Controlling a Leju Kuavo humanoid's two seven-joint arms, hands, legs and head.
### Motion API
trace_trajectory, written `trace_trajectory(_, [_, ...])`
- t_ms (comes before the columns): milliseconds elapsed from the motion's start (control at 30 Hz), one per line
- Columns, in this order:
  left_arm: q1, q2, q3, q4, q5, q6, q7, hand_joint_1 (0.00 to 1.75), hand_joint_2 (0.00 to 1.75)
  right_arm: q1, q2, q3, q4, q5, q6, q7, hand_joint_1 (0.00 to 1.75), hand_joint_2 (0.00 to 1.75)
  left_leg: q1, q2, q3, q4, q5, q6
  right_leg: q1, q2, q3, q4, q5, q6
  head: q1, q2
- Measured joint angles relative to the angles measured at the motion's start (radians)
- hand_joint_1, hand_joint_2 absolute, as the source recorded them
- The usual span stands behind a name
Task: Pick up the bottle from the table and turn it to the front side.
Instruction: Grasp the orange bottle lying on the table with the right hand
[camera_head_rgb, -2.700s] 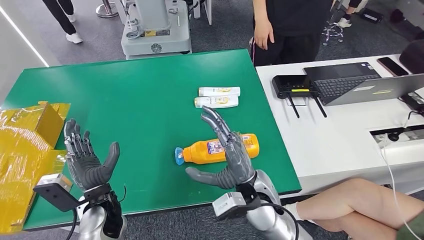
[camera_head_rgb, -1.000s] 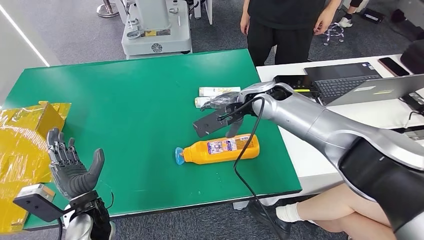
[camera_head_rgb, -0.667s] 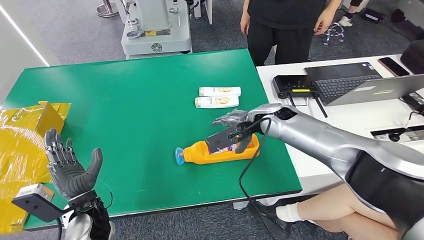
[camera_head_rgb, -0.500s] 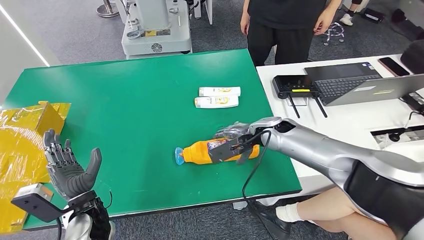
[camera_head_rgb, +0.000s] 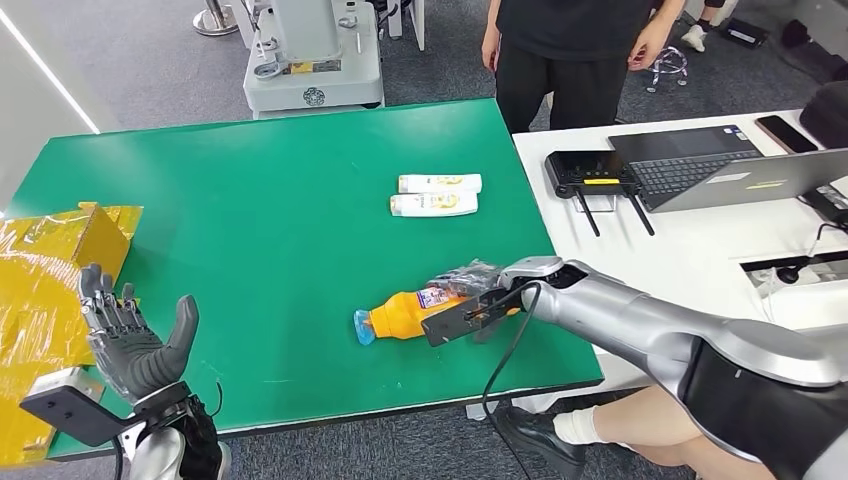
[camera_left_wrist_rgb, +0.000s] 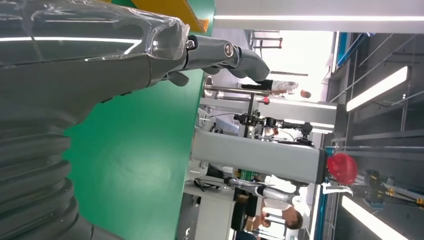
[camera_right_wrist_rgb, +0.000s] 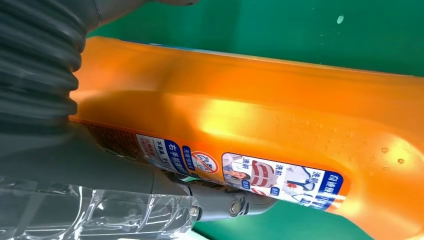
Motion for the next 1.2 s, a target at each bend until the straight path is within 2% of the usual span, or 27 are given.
trace_trajectory(333, [0.0,0.0,-0.008,-0.003,0.005,0.026,0.0,0.0,1.75,-0.013,0.046,0.001,0.045,0.022,0.019,-0.027,0.0,1.75,0.0,0.001,0.001,0.0,0.0,0.0,0.0,0.0,0.0,0.0,0.0,0.0,0.0,0.0])
trace_trajectory(700, [0.003,0.0,-0.014,-0.003,0.007,0.015,0.0,0.0,1.75,-0.027,0.056,0.011,0.062,0.096,-0.037,0.003,0.0,1.75,0.0,0.0,0.0,0.0,0.0,0.0,0.0,0.0,0.0,0.0,0.0,0.0,0.0,0.0])
trace_trajectory(1033, [0.005,0.0,-0.015,-0.003,0.017,-0.011,0.0,0.0,1.75,-0.063,-0.059,-0.005,-0.061,0.112,0.0,0.074,0.0,1.75,-0.001,0.0,0.0,0.001,0.0,0.0,-0.001,0.0,0.0,0.0,0.0,0.0,0.0,0.0])
trace_trajectory(1200, [0.006,0.0,-0.015,-0.003,0.018,-0.022,0.0,0.0,1.75,-0.063,-0.098,-0.016,-0.111,0.12,-0.002,0.086,0.0,1.75,-0.001,0.0,0.0,0.001,0.0,0.0,-0.001,0.0,0.0,0.0,0.0,0.0,0.0,0.0])
